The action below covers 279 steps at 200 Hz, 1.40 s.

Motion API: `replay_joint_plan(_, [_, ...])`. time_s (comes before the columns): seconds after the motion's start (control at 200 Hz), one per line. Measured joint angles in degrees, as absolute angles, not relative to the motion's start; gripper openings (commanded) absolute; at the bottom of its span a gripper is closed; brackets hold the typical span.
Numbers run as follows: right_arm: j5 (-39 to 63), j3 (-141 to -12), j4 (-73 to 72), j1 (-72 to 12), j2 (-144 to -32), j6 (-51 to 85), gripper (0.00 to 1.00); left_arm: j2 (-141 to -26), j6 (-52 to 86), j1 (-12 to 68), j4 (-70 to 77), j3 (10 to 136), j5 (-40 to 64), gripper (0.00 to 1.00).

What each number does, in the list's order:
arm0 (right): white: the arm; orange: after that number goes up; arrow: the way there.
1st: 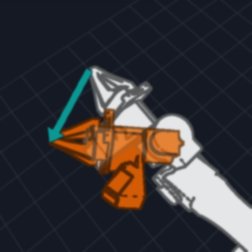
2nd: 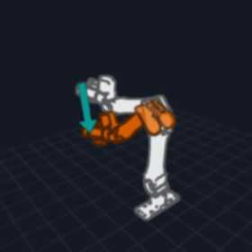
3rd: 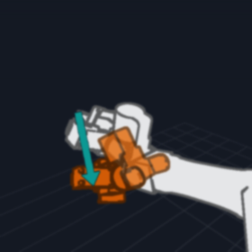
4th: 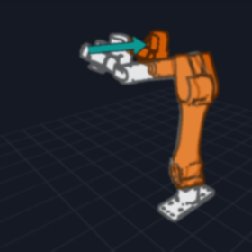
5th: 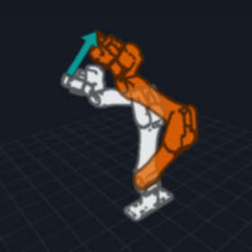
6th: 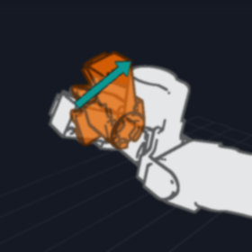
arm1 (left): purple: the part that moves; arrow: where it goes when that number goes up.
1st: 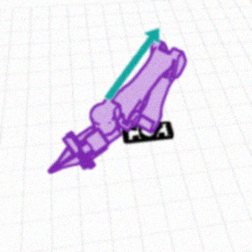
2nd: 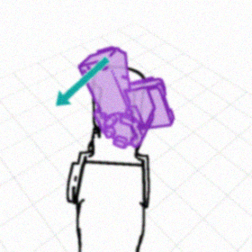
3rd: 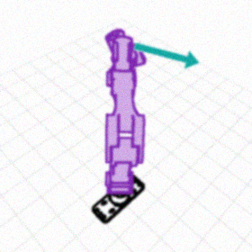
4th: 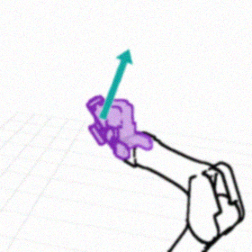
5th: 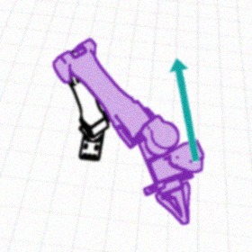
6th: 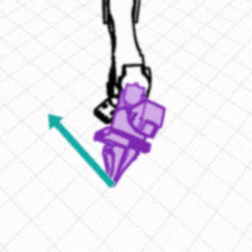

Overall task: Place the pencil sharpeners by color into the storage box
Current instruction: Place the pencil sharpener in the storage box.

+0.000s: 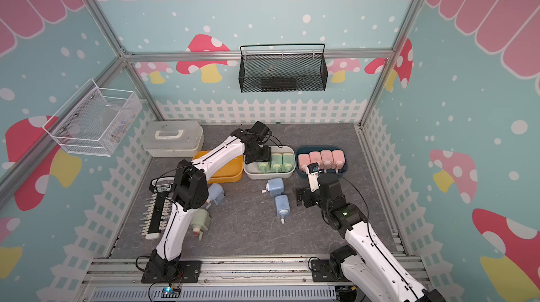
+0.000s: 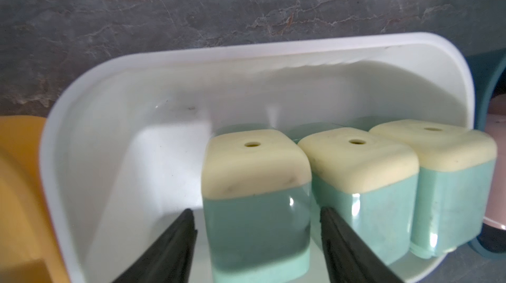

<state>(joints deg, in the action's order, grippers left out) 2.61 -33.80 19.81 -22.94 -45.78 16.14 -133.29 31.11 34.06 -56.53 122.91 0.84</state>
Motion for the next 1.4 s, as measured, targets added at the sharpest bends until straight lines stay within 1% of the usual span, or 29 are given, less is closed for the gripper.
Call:
replay_joint_plan(0.085, [2.7,-33.8,19.8,-22.9,-46.1,16.2,0.99,-131.7,30.5,34.1,-56.1,122.3,0.7,0.9])
replay_joint_plan(0.105, [2.7,-33.8,19.8,-22.9,-46.2,16.2,0.99,-131.4,30.4,34.1,-56.1,122.2,0.7,0.97])
replay_joint_plan(0.125, [2.7,-33.8,19.8,-22.9,-46.3,16.2,0.99,-131.0,30.3,34.0,-55.9,122.1,0.7,0.99])
replay_joint_plan(0.27, [3.1,-33.8,19.8,-22.9,-46.8,16.2,0.99,-129.1,30.0,33.6,-53.7,120.6,2.2,0.99])
replay_joint_plan(0.645, [3.8,-33.8,19.8,-22.9,-47.2,16.2,0.99,-129.1,31.0,32.3,-50.7,117.6,7.4,0.99])
replay_joint_plan(1.396, [4.6,-33.8,19.8,-22.9,-48.1,16.3,0.99,-130.5,32.8,33.4,-49.9,117.5,10.3,0.99])
